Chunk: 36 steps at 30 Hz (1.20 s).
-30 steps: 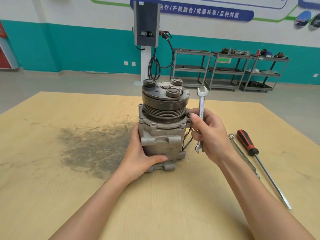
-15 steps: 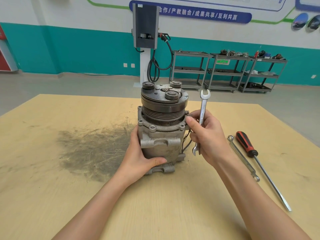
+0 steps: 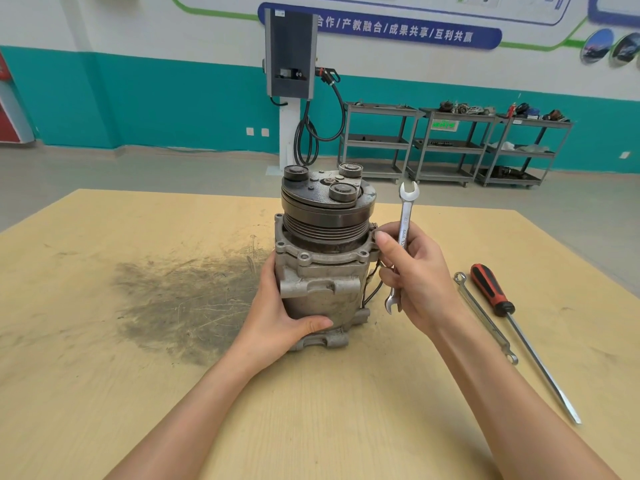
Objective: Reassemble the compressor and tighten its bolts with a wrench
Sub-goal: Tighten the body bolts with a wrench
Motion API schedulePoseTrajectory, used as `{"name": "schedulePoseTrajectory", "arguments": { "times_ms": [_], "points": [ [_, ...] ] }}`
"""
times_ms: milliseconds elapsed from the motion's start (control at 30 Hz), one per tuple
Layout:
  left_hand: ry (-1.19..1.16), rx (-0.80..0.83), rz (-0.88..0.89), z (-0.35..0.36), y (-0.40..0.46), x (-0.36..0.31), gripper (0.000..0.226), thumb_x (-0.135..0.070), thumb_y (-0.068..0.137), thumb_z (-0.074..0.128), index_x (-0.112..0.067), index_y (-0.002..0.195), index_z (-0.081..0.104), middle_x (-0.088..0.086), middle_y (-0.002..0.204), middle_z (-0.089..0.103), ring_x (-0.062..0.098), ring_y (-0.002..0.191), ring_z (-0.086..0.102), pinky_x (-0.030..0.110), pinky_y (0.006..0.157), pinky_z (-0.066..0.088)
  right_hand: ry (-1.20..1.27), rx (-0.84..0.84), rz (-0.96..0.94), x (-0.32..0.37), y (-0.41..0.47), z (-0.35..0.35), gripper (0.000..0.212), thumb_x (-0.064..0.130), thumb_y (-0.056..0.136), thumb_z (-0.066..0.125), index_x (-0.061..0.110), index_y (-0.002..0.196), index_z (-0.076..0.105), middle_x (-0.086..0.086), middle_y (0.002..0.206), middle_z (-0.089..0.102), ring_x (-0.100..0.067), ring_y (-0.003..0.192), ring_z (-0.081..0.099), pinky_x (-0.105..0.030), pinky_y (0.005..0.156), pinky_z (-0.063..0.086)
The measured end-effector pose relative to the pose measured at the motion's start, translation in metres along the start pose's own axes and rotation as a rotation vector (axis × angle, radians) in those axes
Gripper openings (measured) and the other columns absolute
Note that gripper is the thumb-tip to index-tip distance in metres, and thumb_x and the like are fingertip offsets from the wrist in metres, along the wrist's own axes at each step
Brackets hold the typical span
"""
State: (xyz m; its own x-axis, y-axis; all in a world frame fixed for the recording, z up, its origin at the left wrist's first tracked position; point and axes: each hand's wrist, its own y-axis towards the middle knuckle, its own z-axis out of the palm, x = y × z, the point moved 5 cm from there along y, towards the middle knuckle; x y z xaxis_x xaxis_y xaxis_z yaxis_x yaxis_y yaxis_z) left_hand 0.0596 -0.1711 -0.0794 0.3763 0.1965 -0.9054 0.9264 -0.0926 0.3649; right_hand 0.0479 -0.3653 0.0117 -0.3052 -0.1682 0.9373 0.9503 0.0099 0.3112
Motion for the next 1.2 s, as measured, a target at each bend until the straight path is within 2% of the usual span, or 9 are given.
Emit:
{"name": "schedulePoseTrajectory", "arguments": {
  "times_ms": [133,267,400,467,700,767,867,1033,1200],
  "points": [
    [-0.022,-0.001,-0.003,-0.0006,-0.001,-0.0009,0.12,-0.015,0.057,0.093,-0.018,0.15,0.018,-0.045,0.123,0.041,-0.02,0.121,0.04,0.002,0.101,0.032,-0.017,0.014,-0.008,0.0005,-0.0001,-0.0007,0.009,0.006,0.098,0.053,0.008,0.094,0.061,0.003,0.069,0.054,-0.008,0.054,0.031,-0.015,0.041,0.027],
    [-0.001,0.004,0.001,-0.0004,-0.0011,-0.0026,0.119,-0.014,0.058,0.092,-0.02,0.151,0.019,-0.059,0.113,0.036,-0.021,0.122,0.039,0.005,0.103,0.032,-0.011,-0.043,0.011,-0.0012,0.0011,0.0002,0.011,0.004,0.093,0.06,0.008,0.088,0.051,-0.007,0.072,0.046,-0.011,0.048,0.025,-0.016,0.038,0.023],
    [-0.003,0.002,0.008,-0.0007,-0.0008,-0.0021,0.119,-0.014,0.058,0.092,-0.017,0.151,0.019,-0.059,0.111,0.037,-0.022,0.121,0.038,0.003,0.102,0.032,0.006,0.021,-0.009,0.0001,0.0012,-0.0004,0.002,0.006,0.095,0.057,0.007,0.093,0.056,0.004,0.066,0.051,-0.01,0.053,0.026,-0.017,0.041,0.022],
    [-0.004,0.001,0.005,-0.0008,-0.0006,-0.0013,0.119,-0.014,0.058,0.092,-0.017,0.151,0.019,-0.06,0.11,0.036,-0.023,0.121,0.037,0.0,0.1,0.031,-0.005,0.035,-0.017,0.0002,0.001,-0.0016,0.008,0.006,0.098,0.052,0.007,0.096,0.06,0.01,0.064,0.054,-0.008,0.055,0.03,-0.015,0.042,0.025],
    [0.021,-0.003,0.006,-0.0012,-0.0008,-0.0013,0.118,-0.016,0.058,0.092,-0.017,0.151,0.02,-0.061,0.111,0.033,-0.022,0.123,0.036,0.005,0.105,0.03,-0.001,-0.023,-0.011,-0.0019,0.0024,-0.0007,0.011,0.005,0.092,0.061,0.008,0.088,0.051,-0.003,0.069,0.044,-0.009,0.049,0.026,-0.017,0.039,0.024],
    [0.021,-0.003,0.007,-0.0015,-0.0006,-0.0014,0.118,-0.016,0.058,0.092,-0.016,0.151,0.02,-0.061,0.111,0.033,-0.021,0.124,0.035,0.003,0.103,0.03,0.018,0.018,-0.006,-0.0013,0.0023,-0.0013,0.004,0.009,0.095,0.057,0.008,0.091,0.056,-0.001,0.07,0.044,-0.009,0.055,0.029,-0.015,0.041,0.026],
    [0.013,0.0,0.005,-0.0013,-0.0005,-0.0009,0.118,-0.018,0.058,0.092,-0.016,0.152,0.021,-0.061,0.111,0.032,-0.021,0.124,0.034,0.0,0.101,0.029,0.014,0.029,0.001,-0.0018,0.0021,-0.0029,0.012,0.007,0.099,0.05,0.01,0.094,0.061,0.002,0.069,0.045,-0.008,0.058,0.031,-0.015,0.042,0.026],
    [0.015,0.0,0.003,-0.0013,-0.001,-0.0015,0.118,-0.019,0.058,0.092,-0.018,0.152,0.02,-0.061,0.111,0.033,-0.021,0.123,0.036,0.0,0.1,0.03,0.008,-0.005,-0.006,-0.0021,0.0029,-0.0008,0.01,0.006,0.092,0.061,0.009,0.088,0.052,0.0,0.068,0.048,-0.011,0.053,0.026,-0.017,0.04,0.024],
    [0.018,0.002,-0.014,-0.0013,-0.0017,-0.0022,0.117,-0.015,0.059,0.092,-0.016,0.151,0.02,-0.061,0.108,0.034,-0.027,0.116,0.038,-0.004,0.094,0.031,-0.007,0.044,-0.009,-0.0008,0.002,-0.0021,0.008,0.007,0.098,0.053,0.007,0.097,0.061,0.012,0.063,0.054,-0.008,0.055,0.03,-0.014,0.041,0.027]
  ]
}}
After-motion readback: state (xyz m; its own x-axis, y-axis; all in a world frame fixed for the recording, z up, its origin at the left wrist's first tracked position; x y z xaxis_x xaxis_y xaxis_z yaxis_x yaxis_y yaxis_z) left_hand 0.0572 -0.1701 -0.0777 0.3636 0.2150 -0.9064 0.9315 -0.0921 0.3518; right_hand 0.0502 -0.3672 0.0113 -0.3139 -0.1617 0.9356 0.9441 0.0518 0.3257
